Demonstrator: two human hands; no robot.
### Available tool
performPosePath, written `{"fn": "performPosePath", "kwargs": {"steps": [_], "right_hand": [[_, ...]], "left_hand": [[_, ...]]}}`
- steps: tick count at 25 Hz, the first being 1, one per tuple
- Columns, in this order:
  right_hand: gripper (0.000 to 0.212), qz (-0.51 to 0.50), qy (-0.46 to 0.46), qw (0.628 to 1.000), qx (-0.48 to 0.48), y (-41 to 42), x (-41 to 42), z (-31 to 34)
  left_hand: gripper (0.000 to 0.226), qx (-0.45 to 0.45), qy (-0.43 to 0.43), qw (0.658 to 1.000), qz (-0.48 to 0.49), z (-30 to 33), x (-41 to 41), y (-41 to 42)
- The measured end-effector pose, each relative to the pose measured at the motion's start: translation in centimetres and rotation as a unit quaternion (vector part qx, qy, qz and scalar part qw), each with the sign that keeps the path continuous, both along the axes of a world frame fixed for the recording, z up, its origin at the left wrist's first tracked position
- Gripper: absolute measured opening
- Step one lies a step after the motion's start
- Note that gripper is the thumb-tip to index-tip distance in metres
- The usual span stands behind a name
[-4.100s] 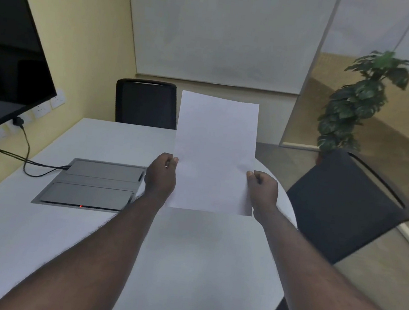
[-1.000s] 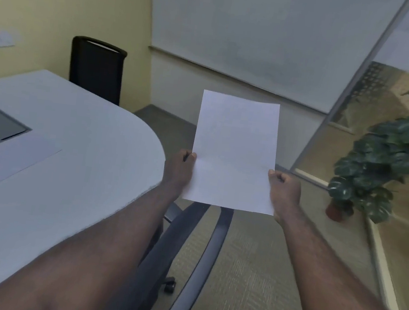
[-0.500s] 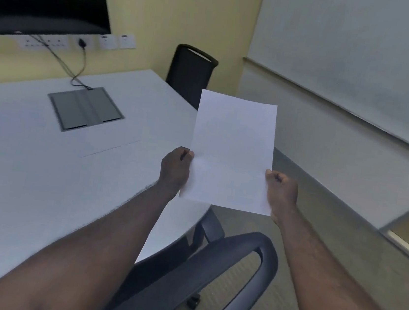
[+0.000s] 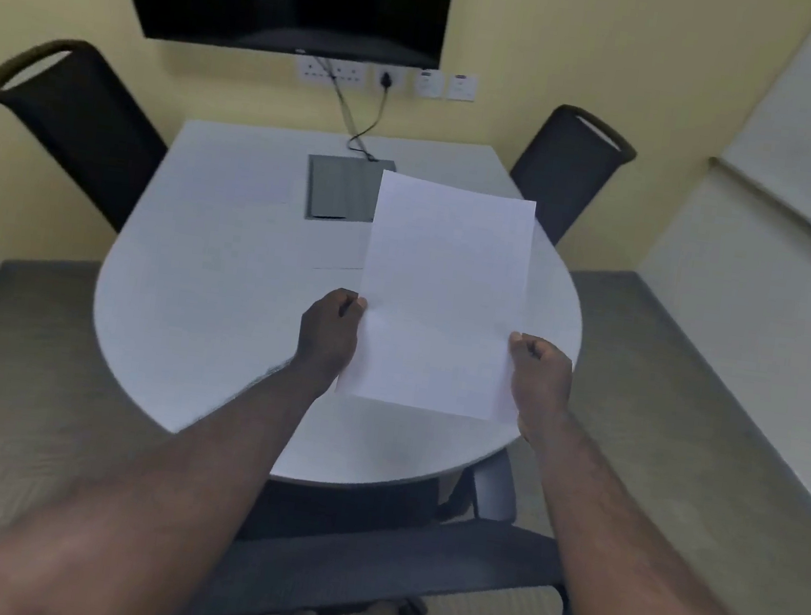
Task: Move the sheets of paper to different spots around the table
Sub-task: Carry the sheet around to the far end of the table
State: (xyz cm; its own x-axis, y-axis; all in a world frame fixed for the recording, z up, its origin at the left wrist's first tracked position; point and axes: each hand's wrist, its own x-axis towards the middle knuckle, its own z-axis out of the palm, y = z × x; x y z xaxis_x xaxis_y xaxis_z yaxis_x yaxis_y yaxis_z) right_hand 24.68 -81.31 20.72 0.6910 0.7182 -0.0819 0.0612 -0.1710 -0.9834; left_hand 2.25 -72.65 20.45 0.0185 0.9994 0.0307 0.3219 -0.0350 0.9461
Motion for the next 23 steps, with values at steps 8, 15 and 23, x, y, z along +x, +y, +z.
{"fn": "performPosePath", "kwargs": {"steps": [8, 15, 23], "right_hand": [[0.018, 0.072, -0.003, 0.997, -0.022, 6.3, -3.5, -3.6], [0.019, 0.082, -0.011, 0.996, -0.047, 9.1, -4.7, -7.0], [0.017, 0.097, -0.023, 0.993, -0.063, 10.6, -4.4, -9.8]], "left_hand": [[0.02, -0.021, -0.011, 0.997, 0.078, -3.1, -4.4, 3.1], [0.02, -0.054, -0.013, 0.994, 0.095, -6.5, -5.9, 4.9], [0.019, -0.062, 0.005, 0.992, 0.11, -9.0, -5.6, 6.0]]}}
